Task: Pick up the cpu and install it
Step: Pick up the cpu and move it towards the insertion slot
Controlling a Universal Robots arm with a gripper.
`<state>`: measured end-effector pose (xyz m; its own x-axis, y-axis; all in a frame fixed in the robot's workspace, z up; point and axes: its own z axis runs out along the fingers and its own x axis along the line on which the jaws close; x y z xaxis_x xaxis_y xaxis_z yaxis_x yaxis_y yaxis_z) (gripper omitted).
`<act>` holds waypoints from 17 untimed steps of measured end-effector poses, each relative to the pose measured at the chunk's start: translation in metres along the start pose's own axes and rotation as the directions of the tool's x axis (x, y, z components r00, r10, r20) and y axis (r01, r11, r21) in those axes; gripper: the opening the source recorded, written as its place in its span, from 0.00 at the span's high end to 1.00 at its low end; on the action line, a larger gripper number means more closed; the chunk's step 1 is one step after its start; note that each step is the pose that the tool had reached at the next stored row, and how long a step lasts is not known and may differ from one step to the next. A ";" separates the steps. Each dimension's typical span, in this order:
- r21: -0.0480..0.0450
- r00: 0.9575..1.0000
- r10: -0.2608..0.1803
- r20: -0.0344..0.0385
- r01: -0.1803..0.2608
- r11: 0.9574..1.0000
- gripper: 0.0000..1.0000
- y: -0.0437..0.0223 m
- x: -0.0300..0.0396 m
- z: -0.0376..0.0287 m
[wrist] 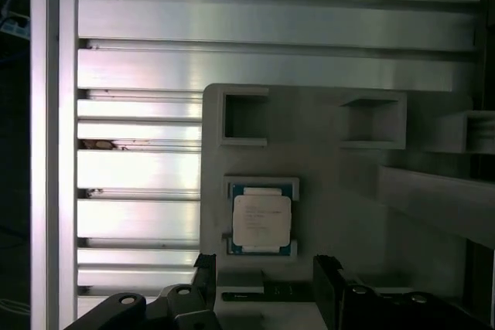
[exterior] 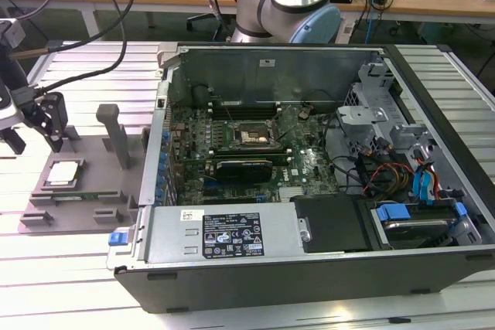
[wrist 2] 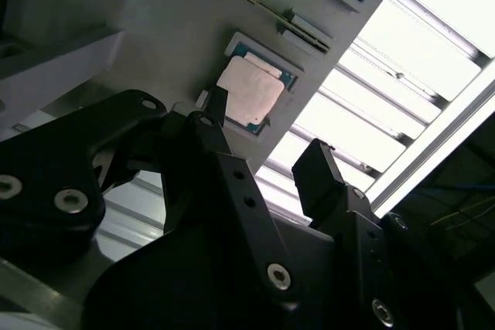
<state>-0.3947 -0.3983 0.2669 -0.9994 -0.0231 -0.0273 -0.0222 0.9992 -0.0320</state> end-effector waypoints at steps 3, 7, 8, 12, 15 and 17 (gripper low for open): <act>0.000 1.000 0.000 0.000 0.000 1.000 0.38 0.0000 0.0000 0.0018; 0.000 1.000 0.000 0.000 0.000 1.000 0.38 0.0001 0.0001 0.0034; 0.000 1.000 0.000 0.000 0.000 1.000 0.38 0.0001 0.0001 0.0036; 0.000 1.000 0.000 0.000 0.000 1.000 0.38 0.0002 0.0001 0.0056; 0.000 1.000 0.000 0.000 0.000 1.000 0.38 0.0003 0.0002 0.0082; 0.000 1.000 0.000 0.000 0.000 1.000 0.38 0.0004 0.0001 0.0108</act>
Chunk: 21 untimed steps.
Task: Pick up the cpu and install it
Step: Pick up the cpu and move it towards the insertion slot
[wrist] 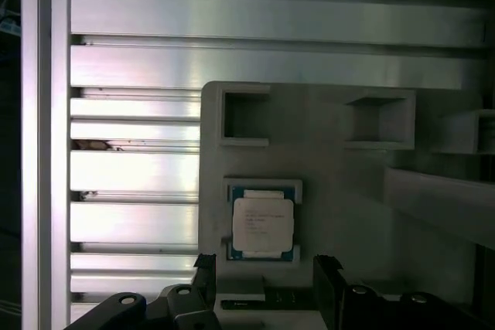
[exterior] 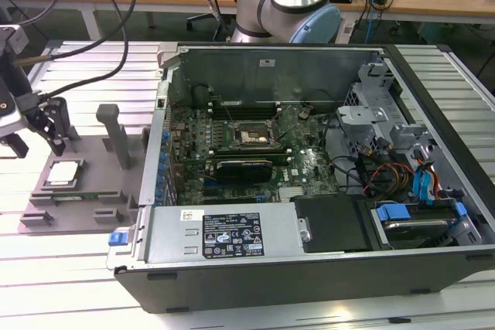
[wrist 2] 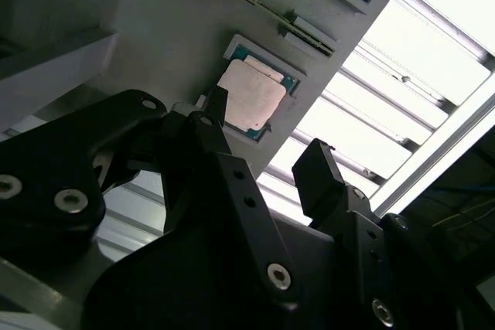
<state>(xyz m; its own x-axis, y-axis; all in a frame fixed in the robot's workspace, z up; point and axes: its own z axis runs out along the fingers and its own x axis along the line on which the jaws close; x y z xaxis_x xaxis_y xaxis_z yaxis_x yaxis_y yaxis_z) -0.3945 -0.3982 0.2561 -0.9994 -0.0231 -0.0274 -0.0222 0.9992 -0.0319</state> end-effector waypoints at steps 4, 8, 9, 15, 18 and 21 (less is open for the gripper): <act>0.000 1.000 -0.001 0.000 0.001 1.000 0.38 0.0002 -0.0030 0.0044; 0.000 1.000 -0.005 0.000 0.005 1.000 0.38 0.0005 -0.0042 0.0096; 0.001 1.000 -0.006 0.000 0.006 1.000 0.38 0.0006 -0.0045 0.0113; 0.000 1.000 -0.011 0.000 0.011 1.000 0.38 0.0010 -0.0048 0.0226; 0.000 1.000 -0.012 -0.001 0.012 1.000 0.38 0.0011 -0.0047 0.0269; 0.000 1.000 -0.012 -0.001 0.012 1.000 0.38 0.0012 -0.0049 0.0298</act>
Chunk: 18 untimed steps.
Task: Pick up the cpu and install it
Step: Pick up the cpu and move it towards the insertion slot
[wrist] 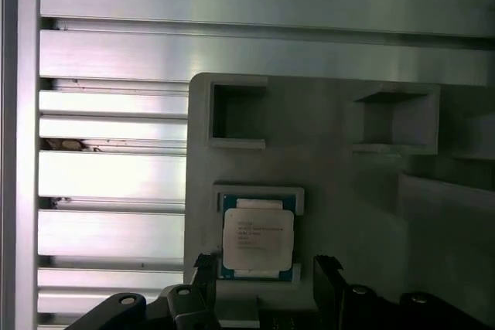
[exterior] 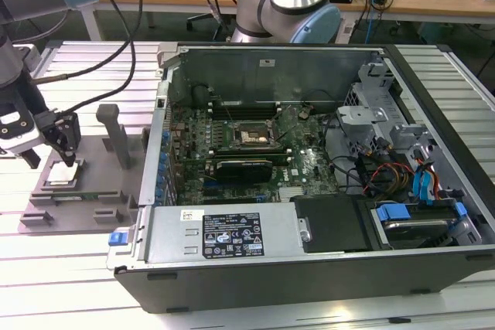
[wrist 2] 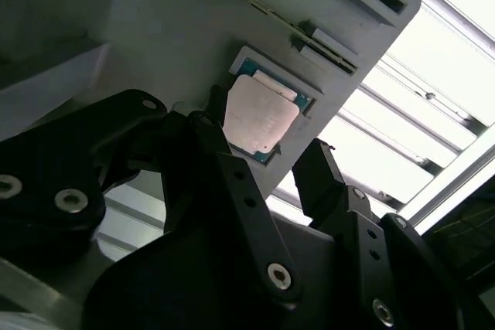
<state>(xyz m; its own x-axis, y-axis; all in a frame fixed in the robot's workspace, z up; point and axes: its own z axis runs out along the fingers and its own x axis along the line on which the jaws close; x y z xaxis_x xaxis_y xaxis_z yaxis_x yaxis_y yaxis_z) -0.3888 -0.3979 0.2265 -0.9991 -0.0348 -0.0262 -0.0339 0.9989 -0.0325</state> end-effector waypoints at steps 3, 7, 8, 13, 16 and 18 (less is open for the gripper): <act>0.000 1.000 0.000 0.000 0.000 1.000 0.38 0.0004 -0.0001 0.0043; 0.000 1.000 0.000 0.000 0.000 1.000 0.38 0.0034 0.0000 0.0128; 0.000 1.000 0.000 0.000 0.000 1.000 0.38 0.0043 0.0000 0.0145; 0.000 1.000 0.000 0.000 0.000 1.000 0.38 0.0079 0.0003 0.0241; 0.000 1.000 0.000 0.000 0.000 1.000 0.38 0.0086 0.0006 0.0289; 0.000 1.000 0.000 0.000 0.000 1.000 0.38 0.0087 0.0007 0.0316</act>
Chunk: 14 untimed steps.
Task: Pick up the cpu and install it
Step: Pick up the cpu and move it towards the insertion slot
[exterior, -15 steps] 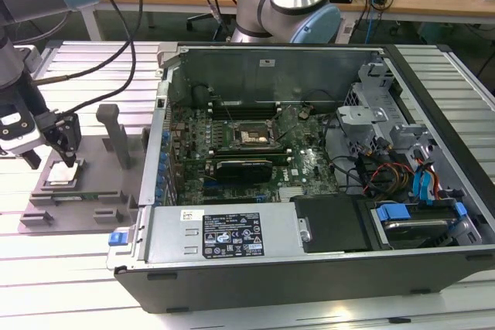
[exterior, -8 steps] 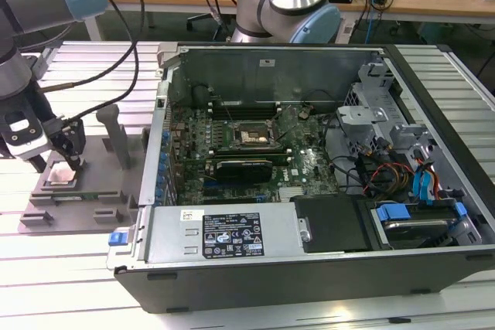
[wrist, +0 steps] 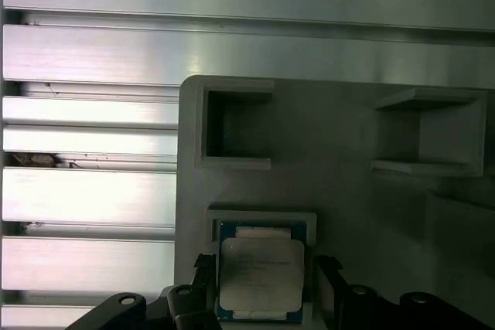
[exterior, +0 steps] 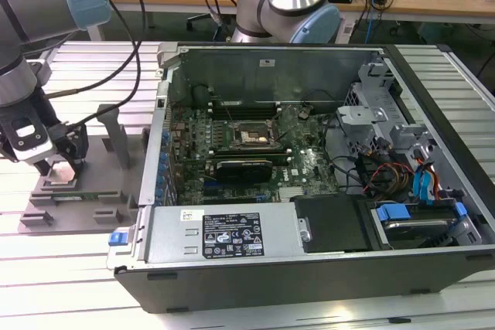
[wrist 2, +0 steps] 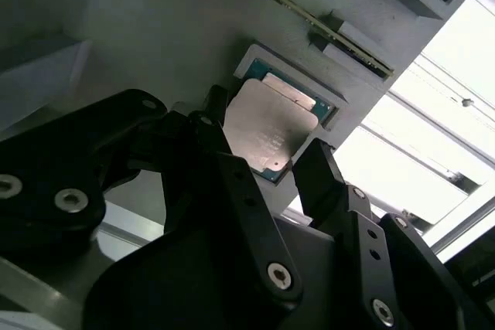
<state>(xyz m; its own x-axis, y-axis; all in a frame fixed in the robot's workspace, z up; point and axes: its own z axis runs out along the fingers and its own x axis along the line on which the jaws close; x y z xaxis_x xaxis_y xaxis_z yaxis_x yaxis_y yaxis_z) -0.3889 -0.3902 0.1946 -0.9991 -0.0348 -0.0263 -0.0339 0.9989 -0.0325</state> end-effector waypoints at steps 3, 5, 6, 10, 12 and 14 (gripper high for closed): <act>0.000 1.000 0.000 0.000 0.000 1.000 0.38 0.0001 0.0003 0.0033; 0.000 1.000 0.000 0.000 0.000 1.000 0.38 0.0002 0.0005 0.0049; 0.000 1.000 0.000 0.000 0.000 1.000 0.38 0.0002 0.0005 0.0057; 0.000 1.000 0.000 0.000 0.000 1.000 0.38 0.0002 0.0006 0.0063; 0.000 1.000 0.000 0.000 0.000 1.000 0.38 0.0002 0.0006 0.0064; 0.000 1.000 0.000 0.000 0.000 1.000 0.40 0.0002 0.0006 0.0064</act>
<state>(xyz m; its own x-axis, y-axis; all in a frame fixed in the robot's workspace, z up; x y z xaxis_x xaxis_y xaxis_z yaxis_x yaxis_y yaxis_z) -0.3893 -0.3902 0.1882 -0.9991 -0.0348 -0.0261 -0.0339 0.9989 -0.0326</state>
